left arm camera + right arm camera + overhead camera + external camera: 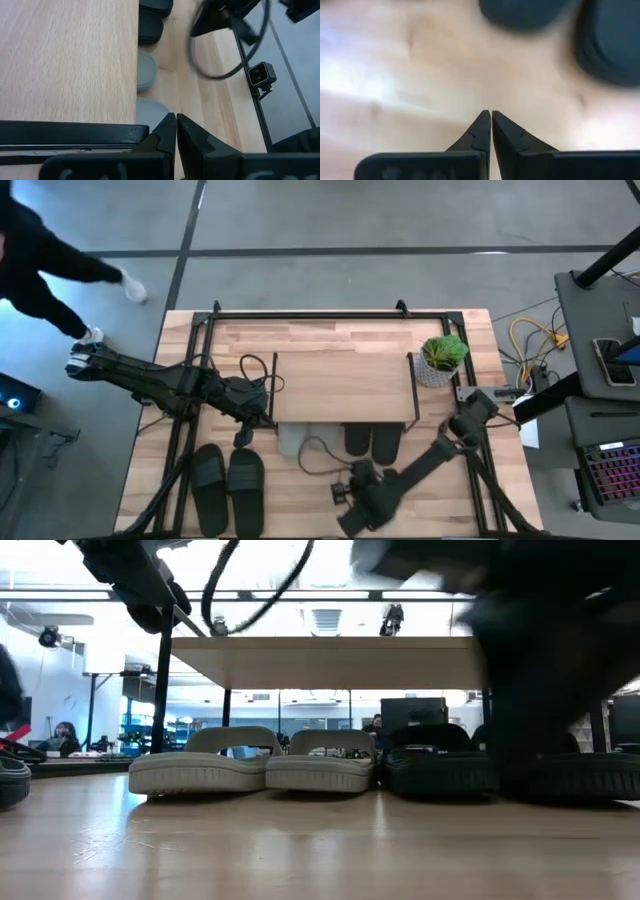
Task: Pick and place slides into the shelf
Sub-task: Move the black slides under the shelf
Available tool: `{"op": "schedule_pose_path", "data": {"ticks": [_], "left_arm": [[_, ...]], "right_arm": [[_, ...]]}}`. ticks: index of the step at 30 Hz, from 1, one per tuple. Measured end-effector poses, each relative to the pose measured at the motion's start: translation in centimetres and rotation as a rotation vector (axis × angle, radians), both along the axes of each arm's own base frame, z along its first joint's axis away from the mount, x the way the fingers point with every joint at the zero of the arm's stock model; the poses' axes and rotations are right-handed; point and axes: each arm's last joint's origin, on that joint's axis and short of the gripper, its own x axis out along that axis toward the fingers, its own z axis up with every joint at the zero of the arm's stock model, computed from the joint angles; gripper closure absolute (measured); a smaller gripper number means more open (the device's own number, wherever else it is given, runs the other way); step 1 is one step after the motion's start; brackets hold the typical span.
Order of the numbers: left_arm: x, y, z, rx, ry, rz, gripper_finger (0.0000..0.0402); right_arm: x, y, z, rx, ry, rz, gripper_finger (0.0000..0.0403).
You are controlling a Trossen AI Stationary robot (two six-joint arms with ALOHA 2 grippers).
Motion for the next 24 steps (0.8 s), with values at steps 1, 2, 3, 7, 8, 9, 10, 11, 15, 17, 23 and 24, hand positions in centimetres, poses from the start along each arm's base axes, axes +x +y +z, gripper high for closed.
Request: {"op": "schedule_pose_path", "data": {"ticks": [1, 2, 3, 7, 8, 9, 10, 11, 15, 17, 23, 24], "left_arm": [[0.0, 0.0, 0.0, 0.000, 0.000, 0.000, 0.0402], [0.0, 0.0, 0.0, 0.000, 0.000, 0.000, 0.0402], [0.0, 0.0, 0.0, 0.000, 0.000, 0.000, 0.0402], [0.0, 0.0, 0.0, 0.000, 0.000, 0.000, 0.0402], [0.0, 0.0, 0.0, 0.000, 0.000, 0.000, 0.0402], [0.0, 0.0, 0.0, 0.000, -0.001, -0.001, 0.0402], [0.0, 0.0, 0.0, 0.000, -0.001, -0.001, 0.0402], [0.0, 0.0, 0.0, 0.000, -0.001, -0.001, 0.0402], [0.0, 0.0, 0.0, 0.000, -0.001, -0.001, 0.0402], [0.0, 0.0, 0.0, 0.000, -0.001, -0.001, 0.0402], [0.0, 0.0, 0.0, -0.001, -0.001, 0.000, 0.0402], [0.0, 0.0, 0.0, -0.001, -0.001, 0.000, 0.0402]], "right_arm": [[-0.6, 0.7, 0.1, 0.009, -0.004, -0.022, 0.0394], [-1.3, 1.4, 0.2, 0.016, -0.010, -0.052, 0.0394], [-2.0, 2.0, 0.2, 0.029, -0.011, -0.092, 0.0394], [-4.0, 3.7, -0.2, 0.088, 0.065, -0.098, 0.0394], [-4.3, 3.8, -0.4, 0.080, 0.073, -0.088, 0.0394], [-4.6, 3.8, -0.7, 0.070, 0.082, -0.084, 0.0394], [-4.8, 3.7, -0.9, 0.057, 0.094, -0.084, 0.0394], [-4.9, 3.5, -1.1, 0.047, 0.110, -0.087, 0.0394], [-4.8, 2.4, -1.9, 0.029, 0.150, -0.114, 0.0394], [-4.4, 1.7, -2.2, 0.021, 0.161, -0.137, 0.0394], [-4.0, -0.5, -2.4, -0.068, 0.219, -0.136, 0.0394], [-4.2, -0.9, -2.5, -0.092, 0.247, -0.142, 0.0394]]}}
